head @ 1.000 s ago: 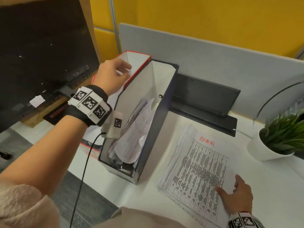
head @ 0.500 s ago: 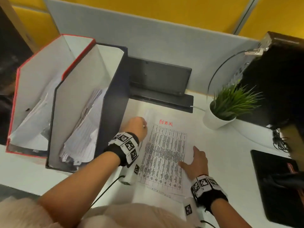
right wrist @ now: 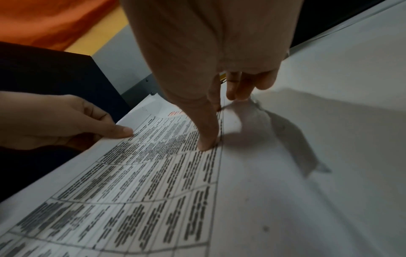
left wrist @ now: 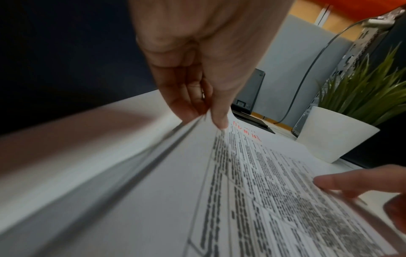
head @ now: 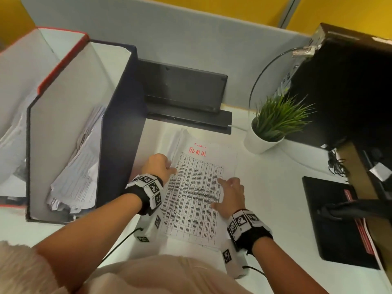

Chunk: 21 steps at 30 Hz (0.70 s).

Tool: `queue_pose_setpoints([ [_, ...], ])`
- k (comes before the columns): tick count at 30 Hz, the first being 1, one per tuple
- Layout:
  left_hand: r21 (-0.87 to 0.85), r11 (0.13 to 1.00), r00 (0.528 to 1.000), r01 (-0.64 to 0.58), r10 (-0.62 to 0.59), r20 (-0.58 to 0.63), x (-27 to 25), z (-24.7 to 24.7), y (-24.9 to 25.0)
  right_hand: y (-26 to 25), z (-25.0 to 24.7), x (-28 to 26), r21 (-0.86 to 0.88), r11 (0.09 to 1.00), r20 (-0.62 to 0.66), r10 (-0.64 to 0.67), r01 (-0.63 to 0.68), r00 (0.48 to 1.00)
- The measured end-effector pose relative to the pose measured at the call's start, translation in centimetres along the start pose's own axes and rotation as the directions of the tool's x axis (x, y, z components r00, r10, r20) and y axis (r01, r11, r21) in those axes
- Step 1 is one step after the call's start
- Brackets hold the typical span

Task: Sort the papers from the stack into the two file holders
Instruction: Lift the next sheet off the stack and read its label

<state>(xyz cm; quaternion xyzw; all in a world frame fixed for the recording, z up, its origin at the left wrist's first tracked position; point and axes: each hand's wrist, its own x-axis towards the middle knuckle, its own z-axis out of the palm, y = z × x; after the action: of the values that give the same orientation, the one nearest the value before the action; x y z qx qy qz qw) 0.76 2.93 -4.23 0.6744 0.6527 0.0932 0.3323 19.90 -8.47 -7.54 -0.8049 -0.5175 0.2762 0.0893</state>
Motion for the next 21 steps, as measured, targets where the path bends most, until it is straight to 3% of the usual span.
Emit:
queue_pose_setpoints([
  [5, 0.087, 0.994, 0.998, -0.059, 0.059, 0.005, -1.1, -0.3, 0.0, -0.1, -0.3, 0.4, 0.209, 0.978, 0.071, -0.018, 0.002, 0.997],
  [7, 0.134, 0.979, 0.984, -0.156, 0.166, -0.065, -1.8, -0.7, 0.1, -0.1, -0.4, 0.5, 0.318, 0.948, 0.061, -0.009, -0.011, 0.998],
  [9, 0.071, 0.946, 0.925, -0.316, 0.324, -0.199, -2.5, -0.8, 0.0, -0.1, -0.6, 0.5, 0.438, 0.898, 0.006, 0.034, -0.033, 0.999],
  [11, -0.089, 0.917, 0.896, -0.39, 0.355, -0.268, -3.0, -0.7, -0.1, -0.1, -1.0, 0.6, 0.576, 0.813, -0.044, 0.133, -0.083, 0.99],
  [14, -0.353, 0.908, 0.965, -0.227, 0.16, -0.209, -3.1, -0.3, -0.4, 0.2, -1.4, 0.7, 0.712, 0.688, -0.078, 0.276, -0.141, 0.958],
  [16, -0.512, 0.853, 0.992, -0.105, 0.054, -0.113, -2.8, -0.2, -0.5, 0.6, -1.7, 1.0, 0.702, 0.686, -0.046, 0.314, -0.193, 0.948],
  [18, -0.62, 0.784, 0.999, 0.004, -0.034, -0.038, -2.4, -0.4, -0.4, 1.0, -1.8, 1.1, 0.667, 0.708, -0.021, 0.329, -0.232, 0.944],
  [21, -0.676, 0.717, 0.985, 0.167, -0.146, 0.09, -1.2, -0.9, -0.3, 1.8, -1.4, 0.9, 0.692, 0.705, -0.08, 0.287, -0.154, 0.955],
])
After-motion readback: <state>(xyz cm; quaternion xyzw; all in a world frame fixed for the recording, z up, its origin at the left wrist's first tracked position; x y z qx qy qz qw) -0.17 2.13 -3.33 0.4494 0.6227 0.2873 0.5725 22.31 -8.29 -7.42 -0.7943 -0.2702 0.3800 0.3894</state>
